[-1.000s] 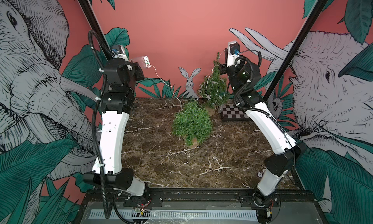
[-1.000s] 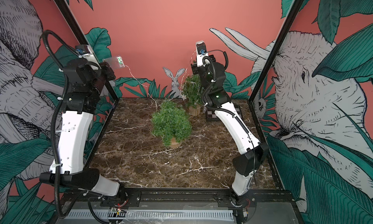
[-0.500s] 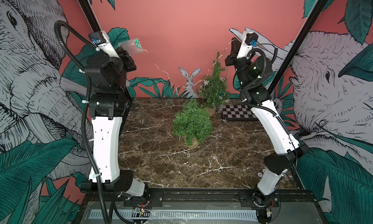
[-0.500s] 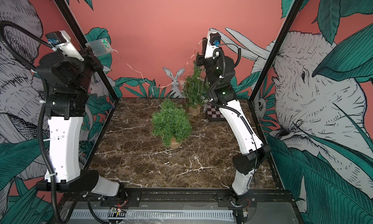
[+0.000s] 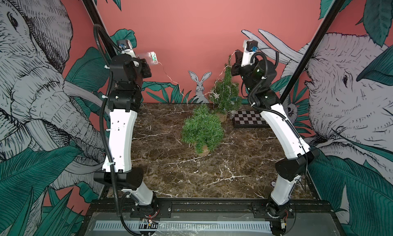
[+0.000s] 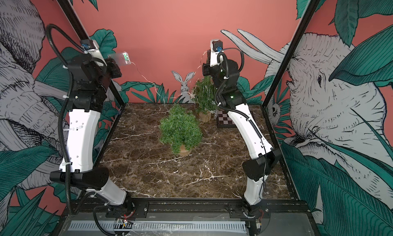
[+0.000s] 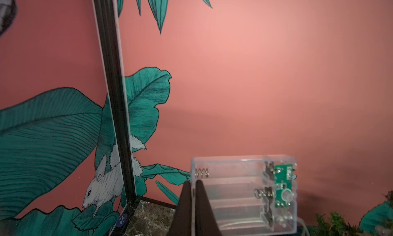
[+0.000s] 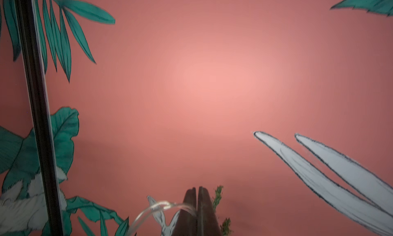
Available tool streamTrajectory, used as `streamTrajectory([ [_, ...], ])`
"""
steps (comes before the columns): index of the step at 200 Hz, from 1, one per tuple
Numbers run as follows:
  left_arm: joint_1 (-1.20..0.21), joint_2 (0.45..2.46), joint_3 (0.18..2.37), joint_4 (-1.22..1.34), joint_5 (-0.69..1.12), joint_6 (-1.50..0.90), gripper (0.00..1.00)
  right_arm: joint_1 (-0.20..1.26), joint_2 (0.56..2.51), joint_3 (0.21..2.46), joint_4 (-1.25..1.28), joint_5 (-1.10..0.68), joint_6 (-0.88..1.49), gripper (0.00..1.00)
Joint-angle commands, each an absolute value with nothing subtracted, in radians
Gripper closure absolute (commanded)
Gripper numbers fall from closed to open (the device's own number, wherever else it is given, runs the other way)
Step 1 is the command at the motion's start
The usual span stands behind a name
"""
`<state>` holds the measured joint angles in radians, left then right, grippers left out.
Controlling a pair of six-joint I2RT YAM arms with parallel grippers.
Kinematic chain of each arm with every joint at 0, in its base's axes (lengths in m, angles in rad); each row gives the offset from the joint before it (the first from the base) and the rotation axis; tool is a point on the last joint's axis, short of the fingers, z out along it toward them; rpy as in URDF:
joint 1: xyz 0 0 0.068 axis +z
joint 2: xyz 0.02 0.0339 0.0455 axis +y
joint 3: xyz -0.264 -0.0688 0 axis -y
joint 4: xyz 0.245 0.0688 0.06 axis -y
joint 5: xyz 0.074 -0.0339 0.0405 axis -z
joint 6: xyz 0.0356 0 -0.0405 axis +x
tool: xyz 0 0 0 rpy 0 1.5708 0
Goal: Wrap string light around the christmas tree
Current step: Wrap the light string around the Christmas tree.
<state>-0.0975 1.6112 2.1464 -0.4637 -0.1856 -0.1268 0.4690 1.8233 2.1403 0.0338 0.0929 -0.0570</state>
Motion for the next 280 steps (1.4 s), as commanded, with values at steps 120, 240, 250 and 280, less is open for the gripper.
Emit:
streamTrajectory([
  [120,-0.095,1.005,1.659,-0.421,0.135,-0.217,1.00,0.466,1.313,1.615,-0.063,-0.044,0.046,1.00],
  [240,-0.096,0.865,1.558,-0.637,0.296,-0.143,1.00,0.465,1.126,1.461,-0.224,-0.246,0.120,1.00],
  [250,-0.095,0.859,1.548,-0.676,0.305,-0.138,1.00,0.466,1.112,1.444,-0.233,-0.263,0.136,1.00],
  [280,-0.095,0.790,1.436,-0.694,0.330,-0.149,1.00,0.466,1.080,1.382,-0.199,-0.343,0.216,1.00],
])
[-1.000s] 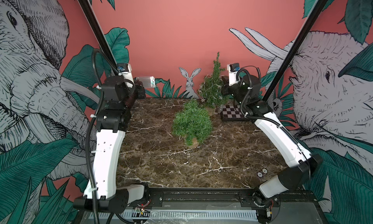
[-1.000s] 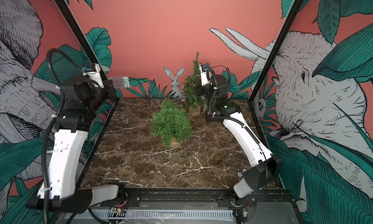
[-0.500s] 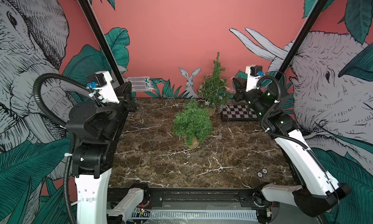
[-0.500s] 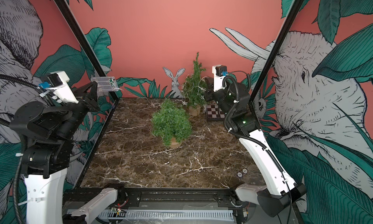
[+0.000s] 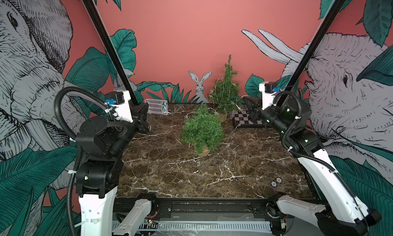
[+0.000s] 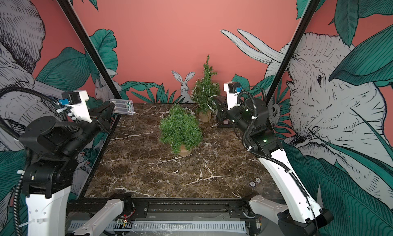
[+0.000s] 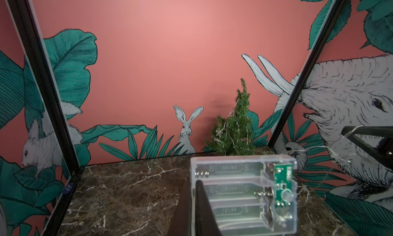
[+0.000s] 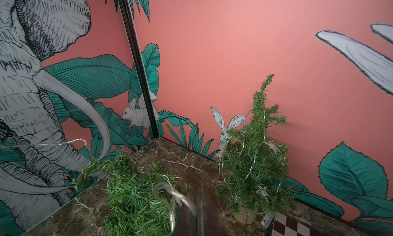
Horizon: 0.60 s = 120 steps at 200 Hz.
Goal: Wrap string light around the christmas tree
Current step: Wrap the light string around the Christmas tree.
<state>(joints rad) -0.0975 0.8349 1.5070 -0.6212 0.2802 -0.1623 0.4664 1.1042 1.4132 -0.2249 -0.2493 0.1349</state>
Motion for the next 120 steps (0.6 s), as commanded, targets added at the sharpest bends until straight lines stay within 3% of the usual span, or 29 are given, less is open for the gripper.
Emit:
streamTrajectory([
  [1,-0.095,0.788,1.434,-0.695,0.330,-0.151,1.00,0.466,1.080,1.381,-0.198,-0.349,0.219,1.00],
  [63,-0.095,0.621,1.182,-0.610,0.521,-0.422,1.00,0.467,1.039,1.281,-0.145,-0.496,0.385,1.00],
  [120,-0.095,0.552,1.069,-0.538,0.586,-0.600,1.00,0.484,0.987,1.204,-0.094,-0.546,0.464,1.00],
])
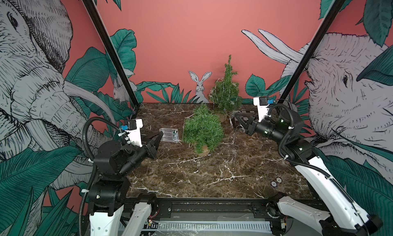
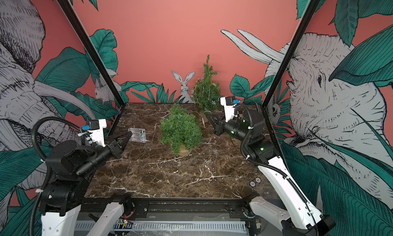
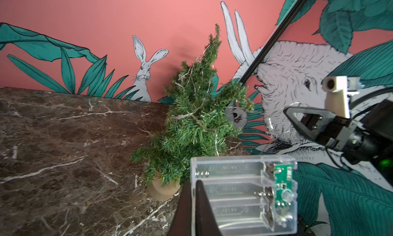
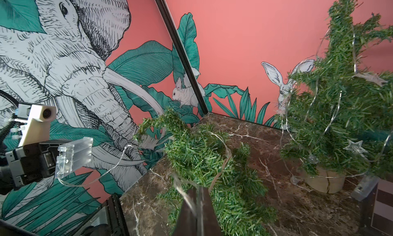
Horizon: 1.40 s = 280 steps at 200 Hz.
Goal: Wrap string light around the christmas tree
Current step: Wrap the light string around the Christmas tree.
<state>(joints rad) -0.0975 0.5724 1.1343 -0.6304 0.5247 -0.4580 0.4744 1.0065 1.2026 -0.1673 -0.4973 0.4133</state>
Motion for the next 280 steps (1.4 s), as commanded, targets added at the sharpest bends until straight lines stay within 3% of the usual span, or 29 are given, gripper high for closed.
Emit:
streamTrajectory([
  [1,-0.095,0.550,1.067,-0.533,0.588,-0.606,1.00,0.483,0.988,1.204,-0.095,-0.548,0.465,1.00],
  [44,-0.104,0.553,0.978,-0.354,0.609,-0.775,1.00,0.512,0.993,1.139,0.008,-0.583,0.561,1.00],
  [64,-0.183,0.603,0.975,-0.321,0.549,-0.781,1.00,0.523,1.007,1.115,0.064,-0.593,0.597,1.00],
  [117,-0.603,0.754,0.998,-0.255,0.229,-0.681,1.00,0.542,1.020,1.071,0.160,-0.604,0.646,1.00],
  [178,-0.877,0.796,0.914,-0.195,-0.152,-0.780,1.00,0.562,0.987,1.059,0.158,-0.591,0.714,1.00],
  [205,-0.968,0.856,0.924,-0.160,-0.230,-0.843,1.00,0.574,0.970,1.053,0.147,-0.575,0.724,1.00],
  [245,-1.079,0.923,0.979,-0.271,-0.386,-0.895,1.00,0.580,0.939,1.024,0.172,-0.556,0.739,1.00],
  [280,-1.163,0.868,0.917,-0.304,-0.583,-1.011,1.00,0.581,0.929,1.000,0.182,-0.539,0.750,1.00],
])
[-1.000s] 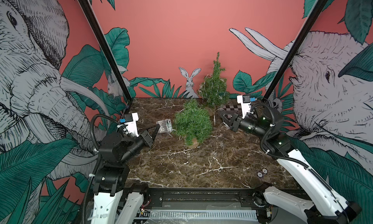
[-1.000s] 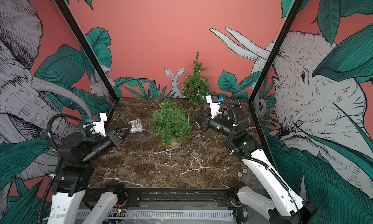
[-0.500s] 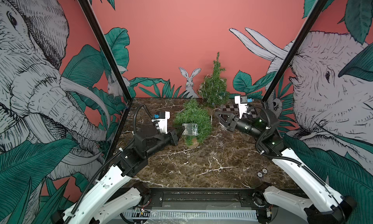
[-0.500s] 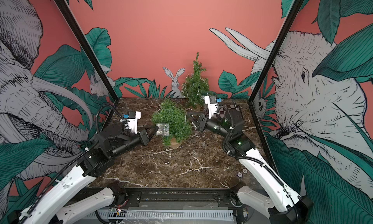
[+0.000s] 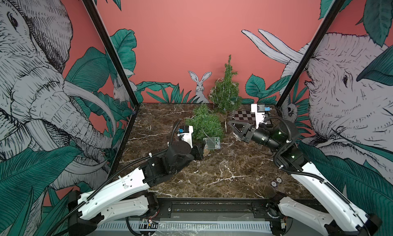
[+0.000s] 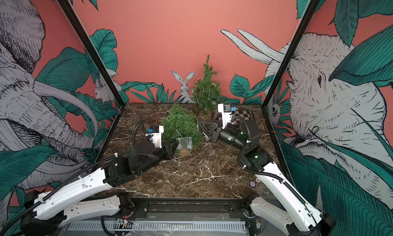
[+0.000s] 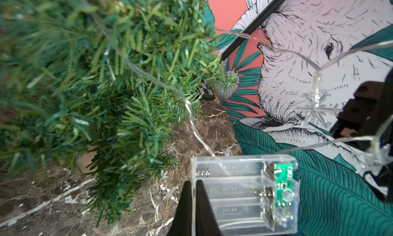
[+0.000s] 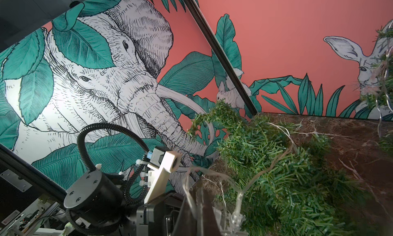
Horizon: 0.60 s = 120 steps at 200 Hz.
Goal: Wrap string light around the christmas tree
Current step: Wrap the light string around the Christmas tree.
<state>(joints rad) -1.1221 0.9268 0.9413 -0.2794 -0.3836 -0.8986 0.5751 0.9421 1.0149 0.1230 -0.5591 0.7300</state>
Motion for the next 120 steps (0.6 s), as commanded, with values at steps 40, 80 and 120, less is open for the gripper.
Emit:
streamTrajectory([
  [40,-1.220,0.841,0.877,-0.340,-0.668,-1.146,1.00,0.584,0.947,0.988,0.218,-0.550,0.773,1.00],
  [80,-1.254,0.750,0.893,-0.658,-0.734,-1.294,1.00,0.588,0.963,0.995,0.220,-0.558,0.772,1.00],
  [120,-1.254,0.646,0.829,-0.804,-0.727,-1.424,1.00,0.590,0.965,0.998,0.198,-0.542,0.753,1.00],
])
